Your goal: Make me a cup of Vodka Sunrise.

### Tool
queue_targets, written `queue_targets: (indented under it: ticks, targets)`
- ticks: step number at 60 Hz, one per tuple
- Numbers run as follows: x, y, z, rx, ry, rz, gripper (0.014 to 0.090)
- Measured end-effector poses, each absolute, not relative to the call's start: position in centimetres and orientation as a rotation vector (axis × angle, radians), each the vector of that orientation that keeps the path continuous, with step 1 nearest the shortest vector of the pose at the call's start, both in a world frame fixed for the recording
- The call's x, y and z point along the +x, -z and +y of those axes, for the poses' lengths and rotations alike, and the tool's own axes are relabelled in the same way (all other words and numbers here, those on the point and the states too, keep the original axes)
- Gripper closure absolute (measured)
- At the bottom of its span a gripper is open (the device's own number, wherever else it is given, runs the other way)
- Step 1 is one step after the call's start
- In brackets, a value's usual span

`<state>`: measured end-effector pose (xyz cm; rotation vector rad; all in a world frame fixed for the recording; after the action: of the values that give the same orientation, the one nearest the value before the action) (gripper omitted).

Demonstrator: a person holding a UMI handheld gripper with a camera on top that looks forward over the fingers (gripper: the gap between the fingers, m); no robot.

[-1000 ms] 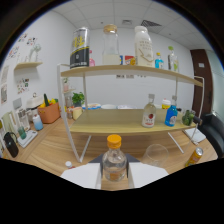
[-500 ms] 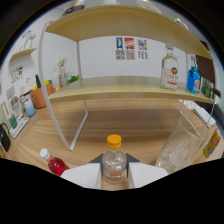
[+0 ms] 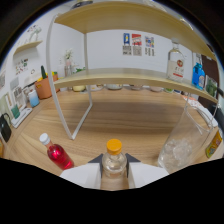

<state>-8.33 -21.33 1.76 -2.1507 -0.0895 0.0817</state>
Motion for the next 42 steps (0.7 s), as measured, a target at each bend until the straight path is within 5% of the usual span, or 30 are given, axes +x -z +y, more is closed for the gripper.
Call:
queue_targets:
  ticks: [3,12,16,32,42]
  targets:
    - [-8.3,-1.6,-21.6,-2.161,-0.088,-0.096,0.0638]
    - [-7.8,-3.8,-22.3,-2.137,-0.092,-0.098,0.0284]
    - [-7.7,-6.1,-23.1,-2.106,-0.098,-0.098,0.0183]
    - [-5.5,-16.5,-27.7,-1.949,-0.104,-0.096,0.0182]
    - [-1.2,-18.1,-30.5,-1.940,-0.051,-0.093,0.0184]
